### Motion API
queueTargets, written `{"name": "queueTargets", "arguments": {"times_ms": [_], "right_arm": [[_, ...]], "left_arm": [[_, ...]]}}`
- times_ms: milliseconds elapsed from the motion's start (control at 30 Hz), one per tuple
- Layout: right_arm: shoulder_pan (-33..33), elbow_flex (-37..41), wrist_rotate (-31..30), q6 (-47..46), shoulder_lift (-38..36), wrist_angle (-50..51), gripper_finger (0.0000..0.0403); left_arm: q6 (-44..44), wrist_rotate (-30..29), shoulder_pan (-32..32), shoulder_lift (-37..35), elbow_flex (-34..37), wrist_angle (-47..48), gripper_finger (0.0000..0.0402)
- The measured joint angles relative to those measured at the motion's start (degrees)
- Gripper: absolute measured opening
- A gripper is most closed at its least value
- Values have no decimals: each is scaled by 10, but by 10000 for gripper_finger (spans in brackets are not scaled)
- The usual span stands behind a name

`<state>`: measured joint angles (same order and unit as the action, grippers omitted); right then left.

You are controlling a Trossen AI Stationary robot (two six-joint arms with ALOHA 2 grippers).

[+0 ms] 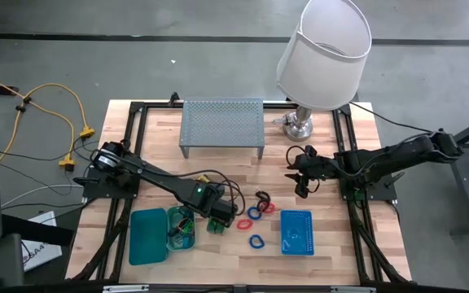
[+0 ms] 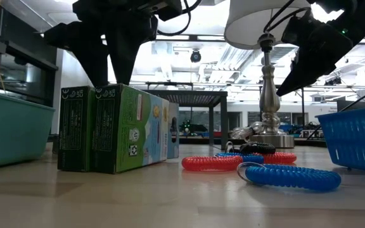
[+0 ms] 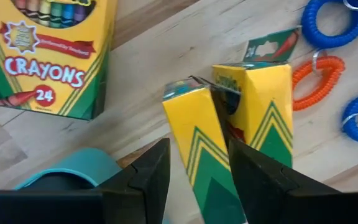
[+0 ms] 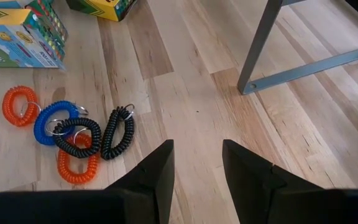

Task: Pick & Place Office Desk Supplies
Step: Put the bottom left box of crayons into the light blue bin

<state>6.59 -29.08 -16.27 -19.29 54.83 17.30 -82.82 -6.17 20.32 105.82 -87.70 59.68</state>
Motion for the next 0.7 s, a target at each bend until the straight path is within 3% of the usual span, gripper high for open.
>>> {"name": "queueTargets", "arguments": {"times_ms": [700], "right_arm": [[0,0,0,0,0,0,124]], "left_arm": [[-22,0,0,0,0,1,184]]}}
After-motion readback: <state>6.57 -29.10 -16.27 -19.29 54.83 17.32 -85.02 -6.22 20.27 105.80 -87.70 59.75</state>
